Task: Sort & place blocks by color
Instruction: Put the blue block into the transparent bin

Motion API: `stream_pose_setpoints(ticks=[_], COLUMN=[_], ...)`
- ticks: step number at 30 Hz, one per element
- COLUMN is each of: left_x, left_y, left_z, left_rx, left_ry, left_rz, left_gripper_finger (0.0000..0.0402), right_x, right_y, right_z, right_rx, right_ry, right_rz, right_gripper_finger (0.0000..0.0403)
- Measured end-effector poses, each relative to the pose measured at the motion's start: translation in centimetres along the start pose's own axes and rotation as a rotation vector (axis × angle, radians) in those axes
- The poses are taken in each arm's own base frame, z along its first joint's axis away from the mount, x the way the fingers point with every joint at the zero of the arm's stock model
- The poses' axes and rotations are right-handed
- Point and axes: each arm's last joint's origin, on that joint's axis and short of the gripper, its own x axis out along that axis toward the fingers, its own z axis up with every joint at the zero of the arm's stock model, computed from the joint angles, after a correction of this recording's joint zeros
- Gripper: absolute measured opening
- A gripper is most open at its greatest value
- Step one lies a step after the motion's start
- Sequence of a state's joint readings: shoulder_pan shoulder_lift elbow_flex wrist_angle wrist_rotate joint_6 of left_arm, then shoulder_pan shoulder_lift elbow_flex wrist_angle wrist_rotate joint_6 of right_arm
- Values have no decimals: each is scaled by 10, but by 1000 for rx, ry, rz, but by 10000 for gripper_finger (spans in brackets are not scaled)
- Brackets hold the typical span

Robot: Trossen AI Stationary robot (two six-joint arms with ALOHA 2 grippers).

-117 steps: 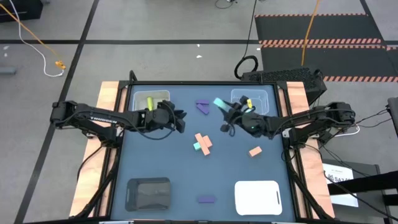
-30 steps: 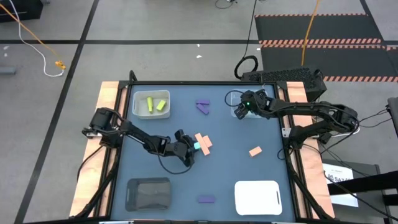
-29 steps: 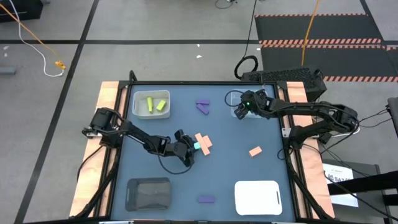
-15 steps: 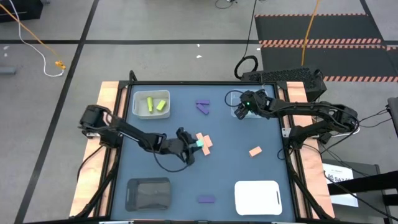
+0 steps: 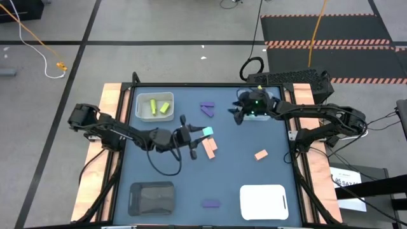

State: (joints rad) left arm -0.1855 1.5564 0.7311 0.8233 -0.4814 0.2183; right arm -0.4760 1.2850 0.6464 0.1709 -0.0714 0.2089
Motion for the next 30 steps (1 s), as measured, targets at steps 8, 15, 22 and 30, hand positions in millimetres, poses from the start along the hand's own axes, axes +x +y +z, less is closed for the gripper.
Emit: stream_pose_setpoints(ticks=[8, 15, 22, 30], left_x=[8, 12, 12, 12], left_y=[14, 23, 22, 22], left_z=[-11, -14, -14, -16], left_rx=[70, 158, 292, 345], left_ry=[66, 84, 89, 106], left_rz=[61, 88, 79, 70], left_gripper_finger=[134, 134, 134, 134], right_x=[-7, -14, -10, 2], right_y=[32, 66, 86, 97], right_z=[25, 26, 19, 12], right_rx=[210, 262, 334, 362], right_ry=[-141, -176, -244, -293], right_rz=[539, 682, 555, 539], right_gripper_finger=[222, 222, 222, 222])
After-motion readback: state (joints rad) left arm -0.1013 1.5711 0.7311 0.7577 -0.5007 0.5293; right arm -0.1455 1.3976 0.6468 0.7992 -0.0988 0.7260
